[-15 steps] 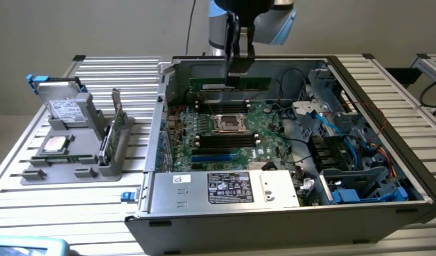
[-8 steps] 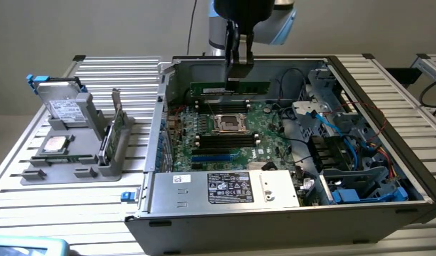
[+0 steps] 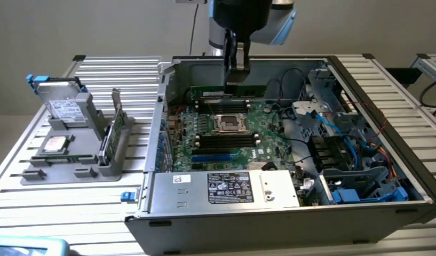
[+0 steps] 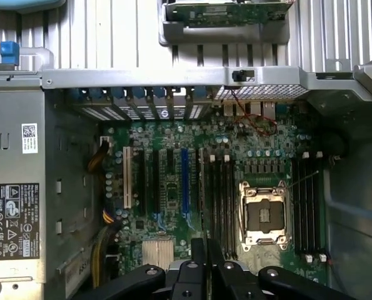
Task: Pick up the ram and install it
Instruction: 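Pick up the ram and move it above insertion slot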
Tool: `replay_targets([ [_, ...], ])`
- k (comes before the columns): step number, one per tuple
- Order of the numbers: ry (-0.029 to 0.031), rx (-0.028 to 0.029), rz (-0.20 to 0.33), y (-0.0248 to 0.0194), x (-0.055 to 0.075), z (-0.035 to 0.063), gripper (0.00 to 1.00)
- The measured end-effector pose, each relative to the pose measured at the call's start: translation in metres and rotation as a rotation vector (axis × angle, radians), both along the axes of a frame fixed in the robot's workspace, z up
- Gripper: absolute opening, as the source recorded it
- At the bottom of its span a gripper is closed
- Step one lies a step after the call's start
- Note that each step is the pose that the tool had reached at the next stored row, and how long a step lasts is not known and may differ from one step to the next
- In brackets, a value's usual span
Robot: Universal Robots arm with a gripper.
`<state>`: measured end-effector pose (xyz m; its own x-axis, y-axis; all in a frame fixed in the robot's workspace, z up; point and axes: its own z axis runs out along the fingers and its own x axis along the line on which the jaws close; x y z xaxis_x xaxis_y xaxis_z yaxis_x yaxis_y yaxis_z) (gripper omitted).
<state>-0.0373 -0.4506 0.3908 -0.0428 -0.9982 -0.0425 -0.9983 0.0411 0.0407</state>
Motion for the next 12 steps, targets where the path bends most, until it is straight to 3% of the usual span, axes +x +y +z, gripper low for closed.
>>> replay_targets([
  [12, 0.0000, -0.0001, 0.000, 0.0222, 0.000, -0.0219, 0.14],
])
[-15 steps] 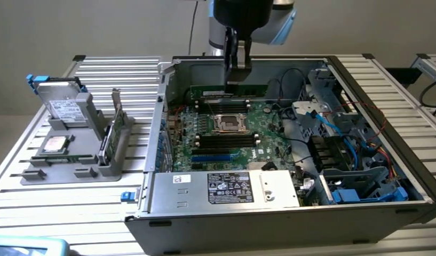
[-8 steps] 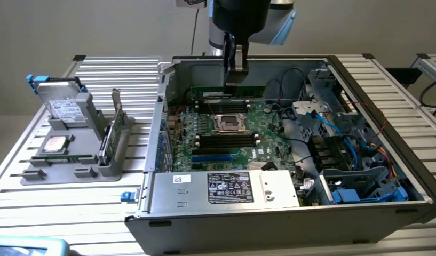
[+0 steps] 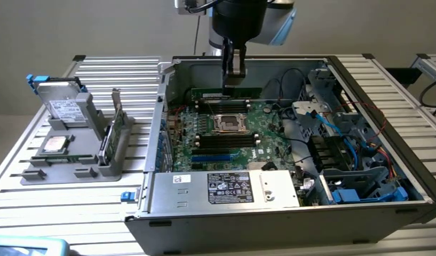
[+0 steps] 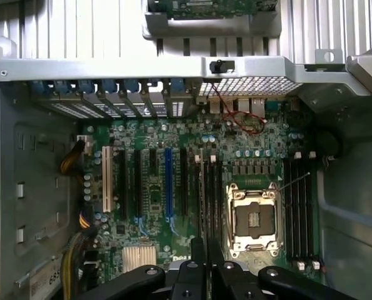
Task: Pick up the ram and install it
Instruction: 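Pick up the ram and move it above insertion slot, then insert the ram into the slot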
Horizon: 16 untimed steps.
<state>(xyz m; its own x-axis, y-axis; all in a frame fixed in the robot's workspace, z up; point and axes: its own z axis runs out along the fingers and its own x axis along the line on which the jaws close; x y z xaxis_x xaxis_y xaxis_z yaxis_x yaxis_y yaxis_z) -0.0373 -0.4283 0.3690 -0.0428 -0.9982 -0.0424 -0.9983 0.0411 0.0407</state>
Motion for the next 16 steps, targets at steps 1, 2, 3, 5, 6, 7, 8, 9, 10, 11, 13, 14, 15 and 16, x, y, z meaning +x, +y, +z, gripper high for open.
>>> replay_targets([
  [1, 0.0000, -0.0005, 0.000, 0.0011, 0.0000, -0.0016, 0.14],
  [2, 0.0014, -0.0015, 0.000, 0.0011, 0.0001, -0.0017, 0.14],
  [3, 0.0014, -0.0016, 0.000, 0.0011, 0.0001, -0.0017, 0.14],
  [5, 0.0014, -0.0017, 0.000, 0.0011, 0.0000, -0.0017, 0.14],
  [6, 0.0014, -0.0017, 0.000, 0.0011, 0.0000, -0.0017, 0.14],
  [7, 0.0014, -0.0017, 0.000, 0.0011, 0.0001, -0.0017, 0.14],
  [8, 0.0014, -0.0017, 0.000, 0.0011, 0.0000, -0.0017, 0.14],
  [9, 0.0014, -0.0017, 0.000, 0.0011, 0.0000, -0.0017, 0.14],
  [10, 0.0014, -0.0017, 0.000, 0.0011, 0.0001, -0.0017, 0.14],
  [11, 0.0014, -0.0017, 0.000, 0.0011, 0.0001, -0.0017, 0.14],
  [13, 0.0014, -0.0017, 0.000, 0.0011, 0.0000, -0.0017, 0.14],
  [14, 0.0015, -0.0017, 0.000, 0.0011, 0.0001, -0.0017, 0.14],
  [15, 0.0015, -0.0017, 0.000, 0.0011, 0.0001, -0.0017, 0.14],
  [16, 0.0014, -0.0017, 0.000, 0.0011, 0.0000, -0.0017, 0.14],
])
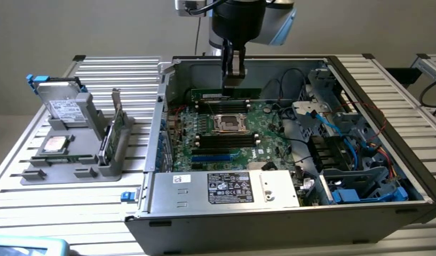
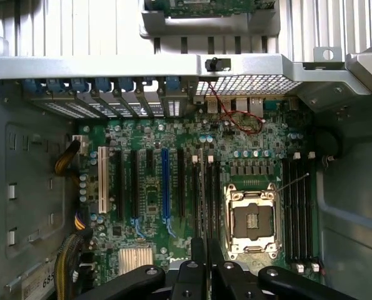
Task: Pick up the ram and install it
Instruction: 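Insert the ram into the slot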
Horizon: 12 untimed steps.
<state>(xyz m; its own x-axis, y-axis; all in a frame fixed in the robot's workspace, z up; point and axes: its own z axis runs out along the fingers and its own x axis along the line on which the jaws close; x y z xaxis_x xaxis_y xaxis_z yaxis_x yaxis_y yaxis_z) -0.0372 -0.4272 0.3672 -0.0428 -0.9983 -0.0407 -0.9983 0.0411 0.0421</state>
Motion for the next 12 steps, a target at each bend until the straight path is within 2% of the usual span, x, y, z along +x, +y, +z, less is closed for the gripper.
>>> replay_targets([
  [3, -0.0002, -0.0026, 0.000, 0.0011, 0.000, -0.0022, 0.14],
  [12, -0.0003, -0.0026, 0.001, 0.0029, 0.000, -0.0185, 0.14],
])
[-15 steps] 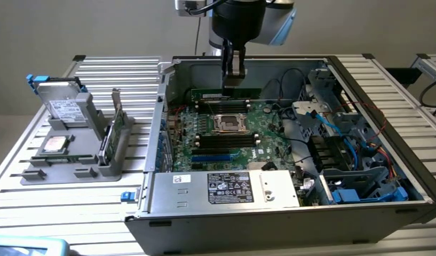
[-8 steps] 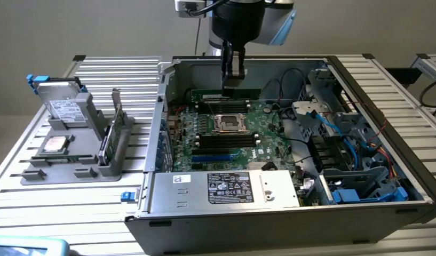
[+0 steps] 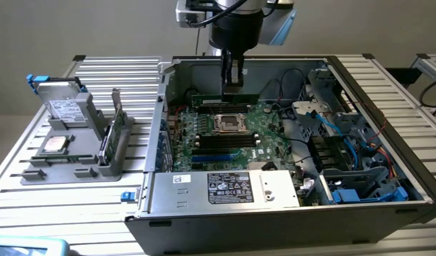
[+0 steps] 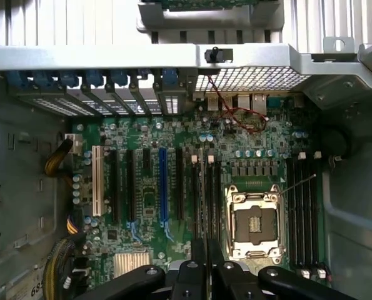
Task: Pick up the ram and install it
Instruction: 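Insert the ram into the slot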
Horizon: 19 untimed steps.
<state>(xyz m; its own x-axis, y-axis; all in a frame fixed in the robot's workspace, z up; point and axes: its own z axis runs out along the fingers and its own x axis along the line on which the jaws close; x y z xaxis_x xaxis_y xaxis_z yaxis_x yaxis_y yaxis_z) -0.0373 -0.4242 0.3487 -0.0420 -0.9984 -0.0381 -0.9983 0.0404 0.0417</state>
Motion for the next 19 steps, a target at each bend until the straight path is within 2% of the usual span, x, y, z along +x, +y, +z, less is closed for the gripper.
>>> replay_targets([
  [9, -0.0001, 0.0002, 0.014, 0.0034, 0.004, -0.0165, 0.14],
  [14, 0.0000, 0.0001, 0.016, 0.0037, 0.006, -0.0255, 0.14],
  [19, 0.0000, 0.0003, 0.014, 0.0036, 0.015, -0.0346, 0.14],
])
